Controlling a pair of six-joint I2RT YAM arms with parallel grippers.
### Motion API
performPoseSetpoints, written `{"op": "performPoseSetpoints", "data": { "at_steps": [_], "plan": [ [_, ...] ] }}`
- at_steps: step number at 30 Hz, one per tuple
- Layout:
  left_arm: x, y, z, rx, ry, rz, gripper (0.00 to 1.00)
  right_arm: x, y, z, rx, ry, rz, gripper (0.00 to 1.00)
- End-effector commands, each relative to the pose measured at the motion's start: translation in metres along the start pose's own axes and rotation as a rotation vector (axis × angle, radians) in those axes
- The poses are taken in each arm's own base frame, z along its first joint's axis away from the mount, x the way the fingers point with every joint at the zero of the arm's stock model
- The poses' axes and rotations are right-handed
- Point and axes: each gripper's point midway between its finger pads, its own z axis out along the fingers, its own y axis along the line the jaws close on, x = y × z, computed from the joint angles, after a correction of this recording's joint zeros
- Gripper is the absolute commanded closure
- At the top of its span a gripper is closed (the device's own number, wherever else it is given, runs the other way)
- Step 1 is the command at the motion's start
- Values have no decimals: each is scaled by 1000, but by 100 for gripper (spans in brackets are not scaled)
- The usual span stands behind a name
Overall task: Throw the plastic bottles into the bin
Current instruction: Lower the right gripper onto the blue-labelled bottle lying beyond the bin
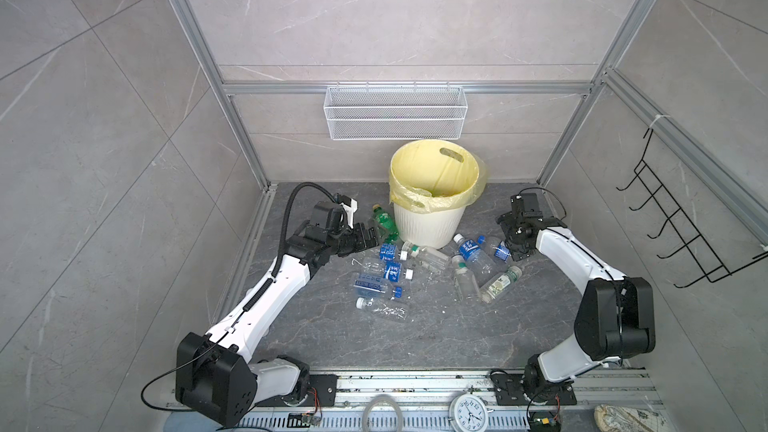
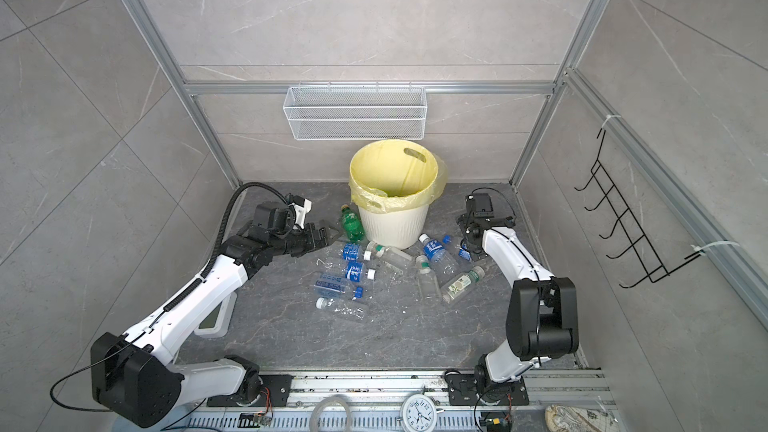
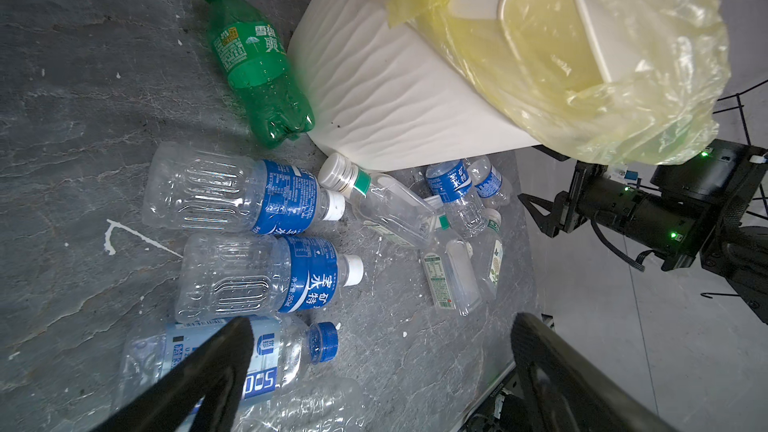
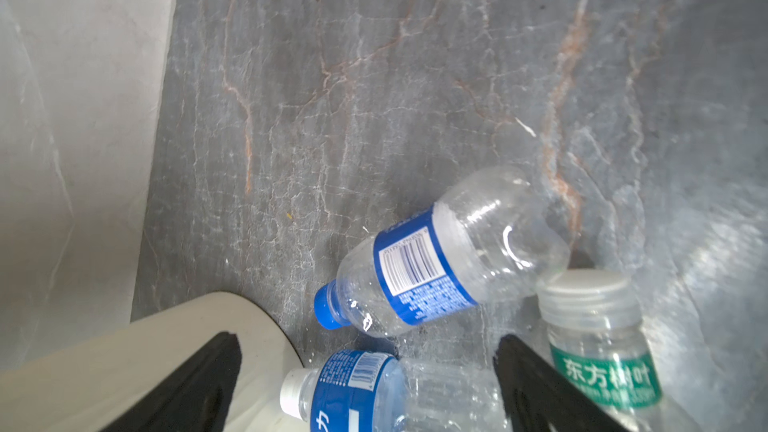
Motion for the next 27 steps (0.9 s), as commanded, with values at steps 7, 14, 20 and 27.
{"op": "performPoseSetpoints", "data": {
  "at_steps": [7, 14, 20, 27],
  "plan": [
    [-11, -9, -14, 6, -42, 26, 0, 8, -11, 7, 94, -45, 144, 1],
    [-10, -8, -13, 7, -38, 22, 0, 14, -7, 15, 87, -45, 221, 1],
    [-10, -9, -13, 5, -37, 22, 0, 12, -14, 19, 96, -70, 266, 1],
    [-9, -8, -13, 3, -29, 21, 0, 8, -26, 32, 109, -72, 317, 1]
  ]
}}
